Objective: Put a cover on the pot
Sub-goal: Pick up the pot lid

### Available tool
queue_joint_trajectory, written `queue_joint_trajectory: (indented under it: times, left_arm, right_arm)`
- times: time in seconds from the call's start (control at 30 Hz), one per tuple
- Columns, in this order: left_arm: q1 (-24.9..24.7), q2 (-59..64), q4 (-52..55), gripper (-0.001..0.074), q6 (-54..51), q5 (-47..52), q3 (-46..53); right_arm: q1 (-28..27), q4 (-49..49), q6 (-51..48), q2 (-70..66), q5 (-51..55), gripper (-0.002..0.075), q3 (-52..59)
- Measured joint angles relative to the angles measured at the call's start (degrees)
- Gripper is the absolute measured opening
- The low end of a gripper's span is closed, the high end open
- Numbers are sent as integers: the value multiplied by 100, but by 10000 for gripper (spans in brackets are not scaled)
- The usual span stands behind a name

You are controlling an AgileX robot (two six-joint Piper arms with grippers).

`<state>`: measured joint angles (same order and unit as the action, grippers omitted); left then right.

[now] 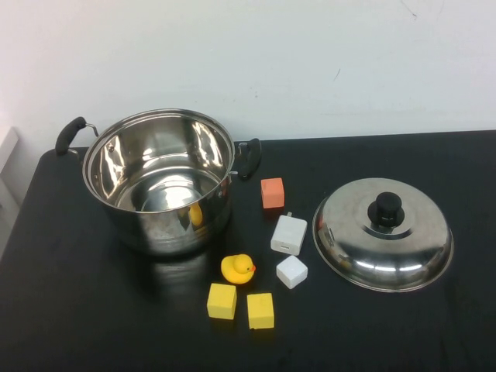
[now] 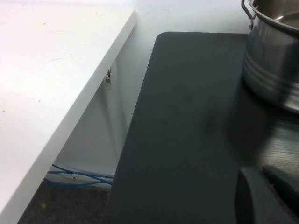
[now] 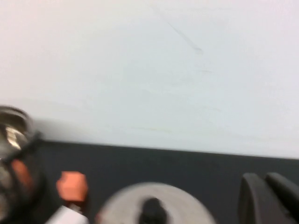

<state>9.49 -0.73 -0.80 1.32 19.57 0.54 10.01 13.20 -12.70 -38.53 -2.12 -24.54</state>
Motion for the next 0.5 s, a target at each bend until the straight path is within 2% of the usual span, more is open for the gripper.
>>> queue_joint_trajectory:
  times: [0.07,0.17,0.33,0.4,0.5]
  left_arm:
    - [0,0,0,-2,0,0,0]
    - [0,0,0,-2,0,0,0]
    - [0,0,0,-2,0,0,0]
    - [0,0,0,-2,0,0,0]
    - [0,0,0,-2,0,0,0]
  right_arm:
    - [343,-60,234,-501,-619,41,-19]
    - [701,-335,453,-1350,-1484,119,-19]
    - [790,-990,1063,-3013,-3483,407,-32]
    - [795,-1065,1119,-3608,-4260,484,-108]
    - [795,-1134,1082,-4475,-4727,529,-401]
